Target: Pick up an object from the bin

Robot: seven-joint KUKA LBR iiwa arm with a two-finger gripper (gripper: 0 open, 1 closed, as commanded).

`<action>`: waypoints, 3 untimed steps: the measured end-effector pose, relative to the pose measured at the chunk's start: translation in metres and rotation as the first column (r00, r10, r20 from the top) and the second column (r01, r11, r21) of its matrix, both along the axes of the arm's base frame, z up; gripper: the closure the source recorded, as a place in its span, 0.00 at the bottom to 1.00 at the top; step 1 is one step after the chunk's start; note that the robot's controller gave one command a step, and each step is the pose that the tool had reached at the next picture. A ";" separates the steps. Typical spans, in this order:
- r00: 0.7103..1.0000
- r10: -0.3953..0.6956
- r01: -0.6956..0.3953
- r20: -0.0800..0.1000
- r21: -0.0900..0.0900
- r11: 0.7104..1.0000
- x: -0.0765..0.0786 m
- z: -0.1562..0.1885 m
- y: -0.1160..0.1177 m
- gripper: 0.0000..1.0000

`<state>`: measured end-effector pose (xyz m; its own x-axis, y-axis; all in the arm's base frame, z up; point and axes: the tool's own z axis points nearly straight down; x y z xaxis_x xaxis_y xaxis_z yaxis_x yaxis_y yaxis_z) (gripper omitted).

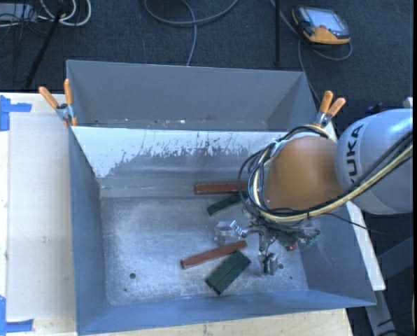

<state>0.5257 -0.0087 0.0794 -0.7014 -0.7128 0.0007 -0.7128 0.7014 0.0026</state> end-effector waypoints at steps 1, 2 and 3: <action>1.000 -0.001 0.001 0.003 0.000 1.000 0.001 0.001 0.000 1.00; 0.996 0.093 -0.093 0.008 0.004 0.996 0.030 0.064 0.098 1.00; 0.997 0.081 -0.081 0.012 -0.001 0.997 0.056 0.198 0.077 1.00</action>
Offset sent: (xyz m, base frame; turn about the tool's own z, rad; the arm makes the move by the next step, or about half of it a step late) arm 0.0000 0.0000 0.0000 0.0000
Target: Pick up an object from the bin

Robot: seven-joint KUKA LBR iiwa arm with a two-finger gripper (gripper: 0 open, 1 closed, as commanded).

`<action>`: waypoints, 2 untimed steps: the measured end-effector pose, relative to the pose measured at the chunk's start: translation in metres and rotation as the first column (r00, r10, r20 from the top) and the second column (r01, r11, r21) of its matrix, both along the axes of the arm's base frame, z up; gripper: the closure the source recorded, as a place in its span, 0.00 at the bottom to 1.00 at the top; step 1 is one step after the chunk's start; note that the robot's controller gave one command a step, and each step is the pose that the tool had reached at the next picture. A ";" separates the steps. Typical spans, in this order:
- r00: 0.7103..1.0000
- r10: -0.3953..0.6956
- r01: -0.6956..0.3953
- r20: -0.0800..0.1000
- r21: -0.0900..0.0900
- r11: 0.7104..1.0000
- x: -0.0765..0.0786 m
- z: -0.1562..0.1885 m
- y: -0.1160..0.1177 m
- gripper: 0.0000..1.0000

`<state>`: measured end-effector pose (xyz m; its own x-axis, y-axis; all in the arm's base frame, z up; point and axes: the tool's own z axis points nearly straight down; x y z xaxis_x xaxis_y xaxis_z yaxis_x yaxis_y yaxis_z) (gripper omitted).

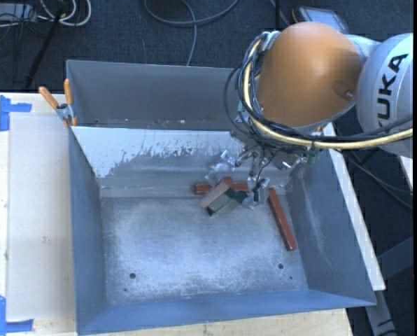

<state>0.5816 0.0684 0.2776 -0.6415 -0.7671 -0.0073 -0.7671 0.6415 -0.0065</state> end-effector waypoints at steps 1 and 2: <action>1.000 -0.002 0.002 -0.009 0.001 1.000 -0.002 -0.005 0.000 1.00; 1.000 -0.003 0.003 -0.010 0.001 1.000 -0.002 -0.005 0.000 1.00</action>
Offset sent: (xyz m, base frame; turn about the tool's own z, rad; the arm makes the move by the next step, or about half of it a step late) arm 0.0000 0.0000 0.0000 0.0000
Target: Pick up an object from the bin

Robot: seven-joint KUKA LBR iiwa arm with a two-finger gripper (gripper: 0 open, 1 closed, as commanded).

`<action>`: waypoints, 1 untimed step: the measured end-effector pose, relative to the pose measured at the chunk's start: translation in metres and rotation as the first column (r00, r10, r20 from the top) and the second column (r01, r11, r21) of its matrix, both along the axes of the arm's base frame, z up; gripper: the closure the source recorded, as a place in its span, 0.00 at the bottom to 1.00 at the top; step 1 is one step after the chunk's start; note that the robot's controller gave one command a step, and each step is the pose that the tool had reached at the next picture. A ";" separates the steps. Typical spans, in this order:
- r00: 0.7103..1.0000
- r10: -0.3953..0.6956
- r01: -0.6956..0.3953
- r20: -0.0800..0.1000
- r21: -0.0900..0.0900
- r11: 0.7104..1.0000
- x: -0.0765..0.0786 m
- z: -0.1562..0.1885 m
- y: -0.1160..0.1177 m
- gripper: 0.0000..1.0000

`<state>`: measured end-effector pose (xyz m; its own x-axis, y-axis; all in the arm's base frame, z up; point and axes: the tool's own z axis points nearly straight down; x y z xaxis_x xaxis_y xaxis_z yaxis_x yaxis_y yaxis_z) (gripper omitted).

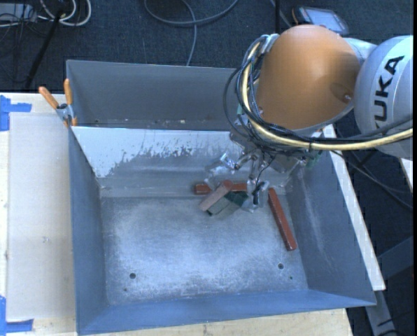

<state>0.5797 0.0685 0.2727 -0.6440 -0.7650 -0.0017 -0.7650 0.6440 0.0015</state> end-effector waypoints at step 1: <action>1.000 -0.001 0.001 0.000 0.000 1.000 0.000 0.000 0.000 1.00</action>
Offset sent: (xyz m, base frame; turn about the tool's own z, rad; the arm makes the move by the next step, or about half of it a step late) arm 0.0000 0.0000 0.0000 0.0000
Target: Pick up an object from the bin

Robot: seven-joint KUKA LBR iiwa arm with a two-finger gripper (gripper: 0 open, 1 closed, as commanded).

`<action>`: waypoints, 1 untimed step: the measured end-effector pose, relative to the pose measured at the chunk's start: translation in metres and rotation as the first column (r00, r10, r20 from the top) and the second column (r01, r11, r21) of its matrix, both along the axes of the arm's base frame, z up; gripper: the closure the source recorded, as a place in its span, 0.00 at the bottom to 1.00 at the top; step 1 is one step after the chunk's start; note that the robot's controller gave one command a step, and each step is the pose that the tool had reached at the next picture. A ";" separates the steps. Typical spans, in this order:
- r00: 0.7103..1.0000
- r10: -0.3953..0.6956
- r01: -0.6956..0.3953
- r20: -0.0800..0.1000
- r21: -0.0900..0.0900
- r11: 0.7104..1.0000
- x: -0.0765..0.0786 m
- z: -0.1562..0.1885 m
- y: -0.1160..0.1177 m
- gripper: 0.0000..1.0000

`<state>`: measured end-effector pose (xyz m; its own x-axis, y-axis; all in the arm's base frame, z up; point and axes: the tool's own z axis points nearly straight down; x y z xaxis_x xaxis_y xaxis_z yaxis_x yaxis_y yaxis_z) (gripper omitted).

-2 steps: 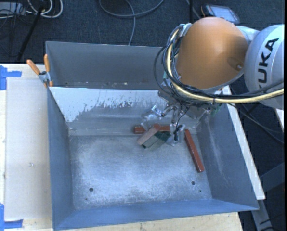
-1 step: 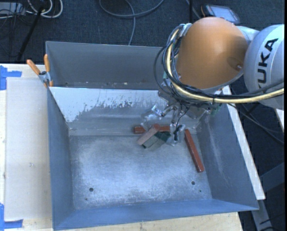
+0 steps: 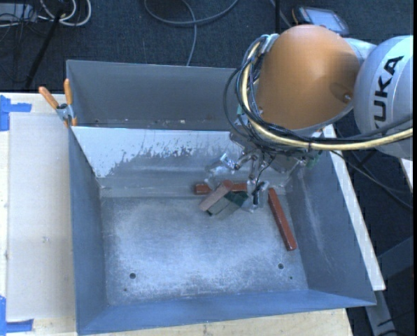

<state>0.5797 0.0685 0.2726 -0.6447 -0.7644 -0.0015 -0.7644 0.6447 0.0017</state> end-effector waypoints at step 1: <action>1.000 -0.001 0.001 0.000 0.000 1.000 0.000 0.000 0.000 1.00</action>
Offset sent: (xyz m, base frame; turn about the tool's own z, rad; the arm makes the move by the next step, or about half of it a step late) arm 0.0000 0.0000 0.0000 0.0000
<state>0.5796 0.0686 0.2725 -0.6452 -0.7640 -0.0014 -0.7640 0.6452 0.0018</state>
